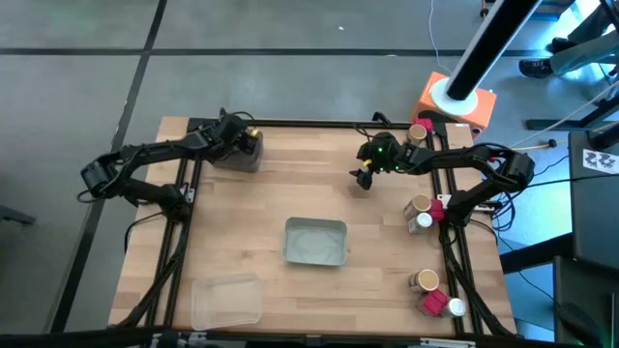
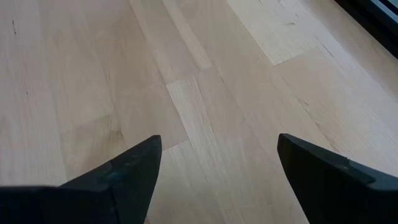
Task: Sort spices by type
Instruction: Put the top white seasoning bottle into the black bin, then put the top gold seasoning bottle into the gray bin
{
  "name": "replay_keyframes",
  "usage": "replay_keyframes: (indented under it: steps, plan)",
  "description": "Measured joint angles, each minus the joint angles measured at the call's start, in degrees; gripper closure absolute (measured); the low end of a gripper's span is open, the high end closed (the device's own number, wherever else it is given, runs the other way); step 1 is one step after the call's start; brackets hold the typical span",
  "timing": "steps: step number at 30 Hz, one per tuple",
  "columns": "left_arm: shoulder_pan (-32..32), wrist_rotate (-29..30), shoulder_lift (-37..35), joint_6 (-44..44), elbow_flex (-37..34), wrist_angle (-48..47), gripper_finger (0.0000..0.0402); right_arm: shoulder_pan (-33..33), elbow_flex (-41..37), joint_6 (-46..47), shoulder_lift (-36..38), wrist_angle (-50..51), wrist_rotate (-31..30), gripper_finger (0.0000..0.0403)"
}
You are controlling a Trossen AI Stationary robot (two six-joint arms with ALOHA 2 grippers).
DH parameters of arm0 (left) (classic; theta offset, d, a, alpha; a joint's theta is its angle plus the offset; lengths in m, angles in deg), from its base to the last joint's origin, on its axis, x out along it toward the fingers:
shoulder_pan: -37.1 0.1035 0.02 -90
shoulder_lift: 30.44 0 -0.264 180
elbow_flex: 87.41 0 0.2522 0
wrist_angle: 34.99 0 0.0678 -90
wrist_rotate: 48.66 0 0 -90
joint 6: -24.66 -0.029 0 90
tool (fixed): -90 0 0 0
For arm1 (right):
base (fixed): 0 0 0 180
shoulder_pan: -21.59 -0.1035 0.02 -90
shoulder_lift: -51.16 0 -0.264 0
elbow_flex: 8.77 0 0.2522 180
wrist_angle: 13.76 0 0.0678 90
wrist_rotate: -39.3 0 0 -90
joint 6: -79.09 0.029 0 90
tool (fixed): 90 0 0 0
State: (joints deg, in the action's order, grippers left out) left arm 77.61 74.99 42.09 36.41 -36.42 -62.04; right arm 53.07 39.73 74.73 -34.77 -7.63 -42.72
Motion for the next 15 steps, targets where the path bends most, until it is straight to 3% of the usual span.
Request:
replay_keyframes:
  steps: [9,15]
  plan:
    - [-0.22,0.04,-0.04,-4.32,7.45,-6.23,0.0162,0.0,0.0,0.0,0.0,-0.02,0.02,0.0084]
    - [-3.63,-0.33,-0.06,-6.42,10.8,-5.49,0.0162,0.0,0.0,0.0,0.0,-0.02,0.02,0.0084]
